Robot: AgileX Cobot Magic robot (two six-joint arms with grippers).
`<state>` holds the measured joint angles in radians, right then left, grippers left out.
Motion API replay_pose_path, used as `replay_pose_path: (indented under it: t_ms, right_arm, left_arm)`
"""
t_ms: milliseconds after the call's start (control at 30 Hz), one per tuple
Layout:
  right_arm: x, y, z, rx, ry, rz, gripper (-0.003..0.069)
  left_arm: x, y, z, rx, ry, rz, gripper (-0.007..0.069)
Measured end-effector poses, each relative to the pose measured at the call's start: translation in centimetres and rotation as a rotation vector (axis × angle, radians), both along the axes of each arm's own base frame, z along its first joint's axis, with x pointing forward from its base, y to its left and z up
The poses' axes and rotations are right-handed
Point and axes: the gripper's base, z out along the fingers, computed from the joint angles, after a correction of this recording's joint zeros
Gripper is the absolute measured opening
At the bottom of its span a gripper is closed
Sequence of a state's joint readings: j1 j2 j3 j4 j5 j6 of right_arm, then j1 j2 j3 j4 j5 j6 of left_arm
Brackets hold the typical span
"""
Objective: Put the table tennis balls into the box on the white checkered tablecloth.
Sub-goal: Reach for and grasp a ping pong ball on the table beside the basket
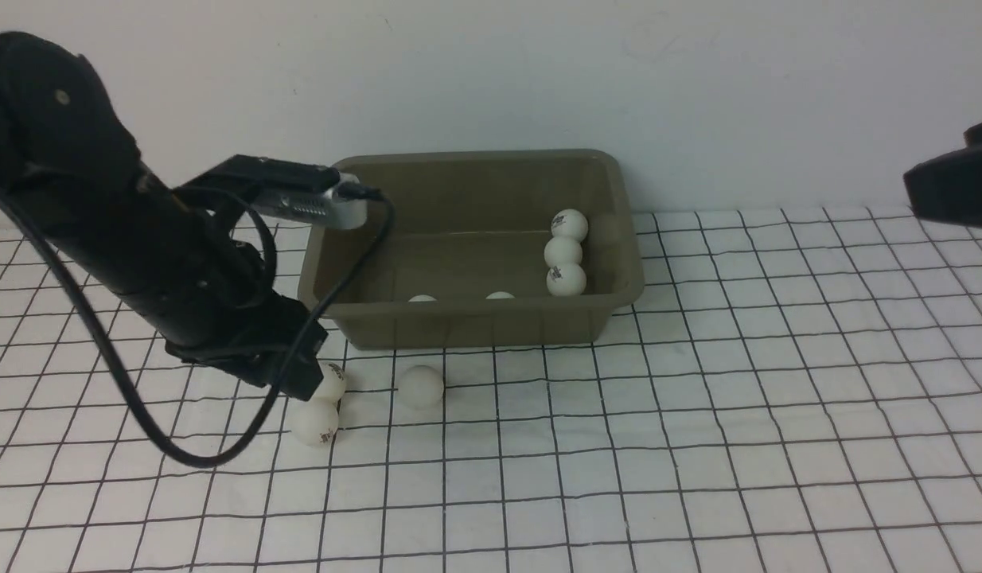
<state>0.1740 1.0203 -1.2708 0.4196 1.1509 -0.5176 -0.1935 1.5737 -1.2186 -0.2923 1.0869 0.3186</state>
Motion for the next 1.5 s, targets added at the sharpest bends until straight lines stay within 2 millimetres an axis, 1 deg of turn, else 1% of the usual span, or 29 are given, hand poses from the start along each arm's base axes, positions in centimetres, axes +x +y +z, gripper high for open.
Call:
replay_pose_path:
  t_ms: [133, 200, 333, 467, 567, 967, 1267, 1333, 1500]
  right_arm:
    - [0.0, 0.0, 0.0, 0.0, 0.001, 0.0, 0.037]
    - [0.0, 0.0, 0.0, 0.0, 0.001, 0.0, 0.037]
    - [0.0, 0.0, 0.0, 0.0, 0.001, 0.0, 0.037]
    - [0.0, 0.0, 0.0, 0.0, 0.001, 0.0, 0.037]
    - [0.0, 0.0, 0.0, 0.0, 0.001, 0.0, 0.037]
    - [0.0, 0.0, 0.0, 0.0, 0.001, 0.0, 0.037]
    - [0.0, 0.0, 0.0, 0.0, 0.001, 0.0, 0.037]
    - [0.0, 0.0, 0.0, 0.0, 0.001, 0.0, 0.037]
    - [0.0, 0.0, 0.0, 0.0, 0.001, 0.0, 0.037]
  left_arm:
    - [1.5, 0.5, -2.9, 0.127, 0.052, 0.086, 0.0316]
    - [2.2, 0.4, -4.0, 0.138, 0.063, 0.107, 0.0336]
    - [3.4, 0.0, -6.0, 0.114, 0.062, 0.136, 0.0406]
    - [4.2, -0.5, -7.4, 0.074, 0.069, 0.168, 0.0486]
    - [4.5, -0.7, -8.1, 0.062, 0.075, 0.181, 0.0503]
    - [5.4, -1.0, -10.5, 0.048, 0.107, 0.213, 0.0503]
    - [5.6, -0.8, -10.9, 0.069, 0.09, 0.219, 0.0503]
    - [5.7, -0.8, -10.9, 0.07, 0.083, 0.22, 0.0498]
    - [5.8, -0.6, -10.9, 0.093, 0.06, 0.206, 0.0425]
